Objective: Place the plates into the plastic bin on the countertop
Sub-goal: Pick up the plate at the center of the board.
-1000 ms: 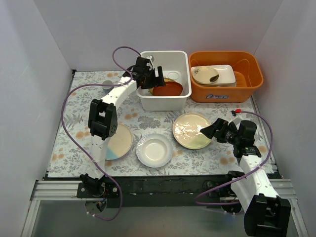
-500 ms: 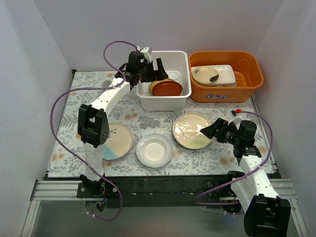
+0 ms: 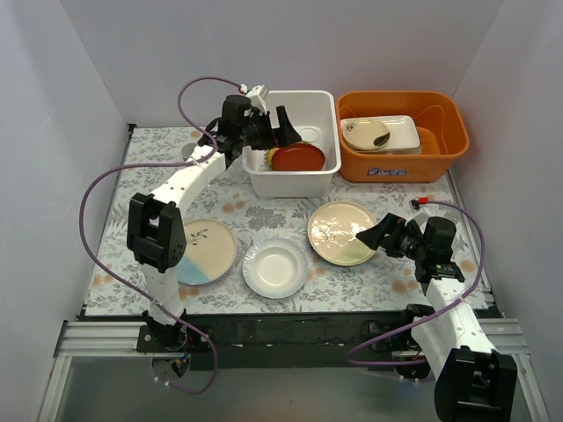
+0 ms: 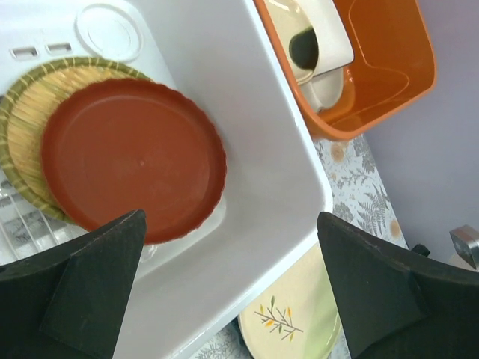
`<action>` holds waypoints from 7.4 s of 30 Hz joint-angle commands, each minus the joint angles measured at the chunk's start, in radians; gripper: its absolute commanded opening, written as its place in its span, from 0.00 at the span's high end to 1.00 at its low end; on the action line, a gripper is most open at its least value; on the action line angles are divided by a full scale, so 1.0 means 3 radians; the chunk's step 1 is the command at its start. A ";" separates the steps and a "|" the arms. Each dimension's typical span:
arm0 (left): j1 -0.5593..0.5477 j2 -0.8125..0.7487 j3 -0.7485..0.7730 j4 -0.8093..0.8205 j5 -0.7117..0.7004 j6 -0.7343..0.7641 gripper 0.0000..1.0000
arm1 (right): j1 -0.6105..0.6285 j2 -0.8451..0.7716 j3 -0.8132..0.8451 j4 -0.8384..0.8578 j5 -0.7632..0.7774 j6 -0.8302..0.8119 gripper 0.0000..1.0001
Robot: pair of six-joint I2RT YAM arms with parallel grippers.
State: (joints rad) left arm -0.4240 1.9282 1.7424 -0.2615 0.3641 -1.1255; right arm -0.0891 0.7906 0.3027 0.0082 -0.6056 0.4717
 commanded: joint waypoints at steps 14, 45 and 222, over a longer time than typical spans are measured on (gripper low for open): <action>-0.0105 -0.0981 -0.0996 0.0529 0.0427 -0.0226 0.03 | 0.0016 -0.0110 -0.0058 0.0100 0.0030 0.0003 0.02; -0.0862 -0.0972 -0.2106 0.0759 0.0100 -0.0283 0.25 | 0.0016 -0.0058 -0.0140 0.0059 0.0536 -0.0028 0.10; -0.1404 -0.0552 -0.1999 0.1398 0.0734 -0.1095 1.00 | -0.0250 -0.0513 -0.0631 0.0561 0.0127 0.0182 0.03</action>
State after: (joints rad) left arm -0.8394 1.8160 1.0897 0.1112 0.5468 -1.4616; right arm -0.1623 0.6815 0.1181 0.1394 -0.5529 0.5266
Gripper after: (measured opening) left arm 0.157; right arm 0.896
